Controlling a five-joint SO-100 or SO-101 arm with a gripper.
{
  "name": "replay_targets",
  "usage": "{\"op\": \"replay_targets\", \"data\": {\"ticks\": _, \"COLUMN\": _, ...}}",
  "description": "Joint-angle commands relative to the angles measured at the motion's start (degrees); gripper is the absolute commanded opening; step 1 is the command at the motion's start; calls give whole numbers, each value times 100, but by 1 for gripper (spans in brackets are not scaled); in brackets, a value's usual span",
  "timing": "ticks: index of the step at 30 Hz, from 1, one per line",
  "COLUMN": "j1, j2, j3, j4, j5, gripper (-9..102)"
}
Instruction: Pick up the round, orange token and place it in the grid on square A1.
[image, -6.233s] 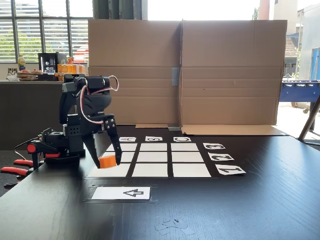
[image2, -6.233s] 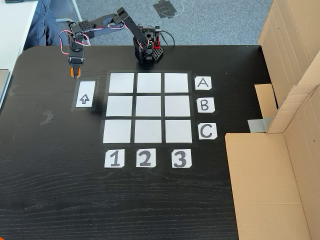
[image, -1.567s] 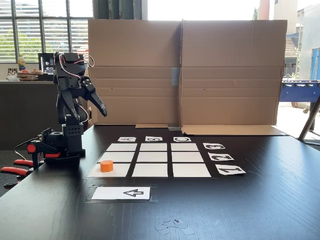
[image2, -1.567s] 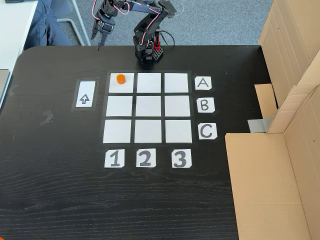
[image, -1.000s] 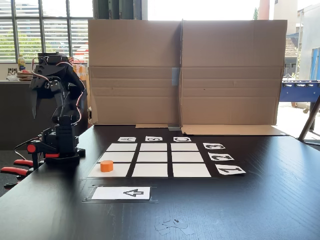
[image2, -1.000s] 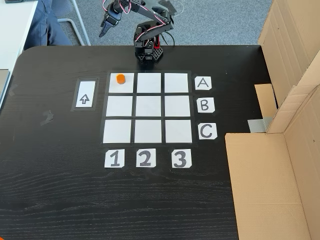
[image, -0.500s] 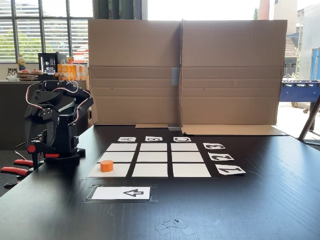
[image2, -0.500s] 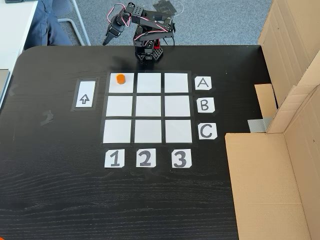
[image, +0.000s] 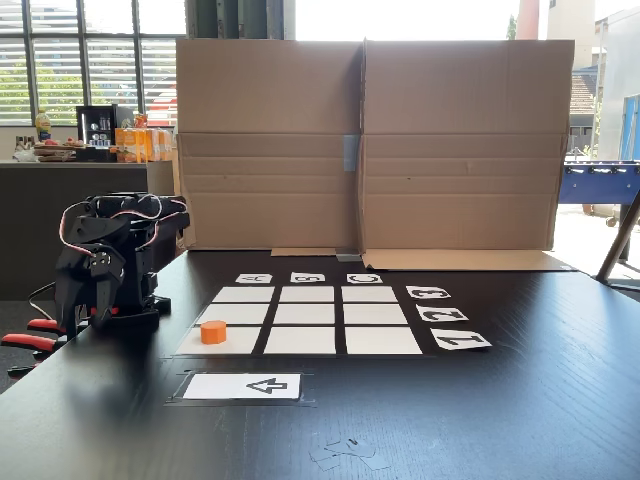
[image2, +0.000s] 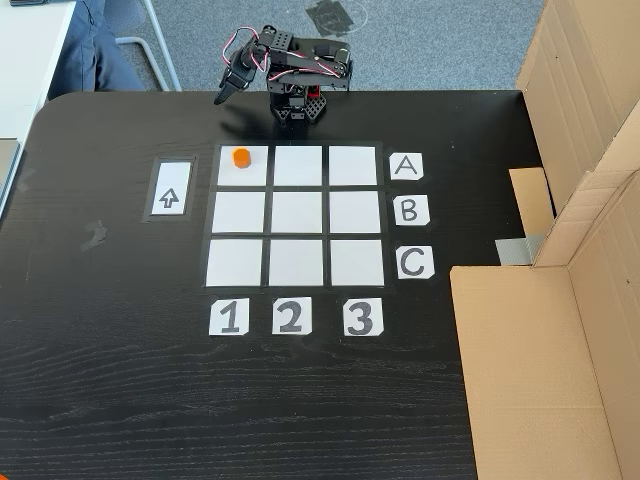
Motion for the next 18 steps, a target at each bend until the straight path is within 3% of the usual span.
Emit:
{"op": "replay_targets", "data": {"ticks": 1, "j1": 299, "j2": 202, "j3": 88, "j4": -79, "j5": 9, "gripper": 20}}
{"op": "replay_targets", "data": {"ticks": 18, "j1": 211, "j2": 527, "j3": 229, "j4": 70, "j5": -35, "gripper": 7}}
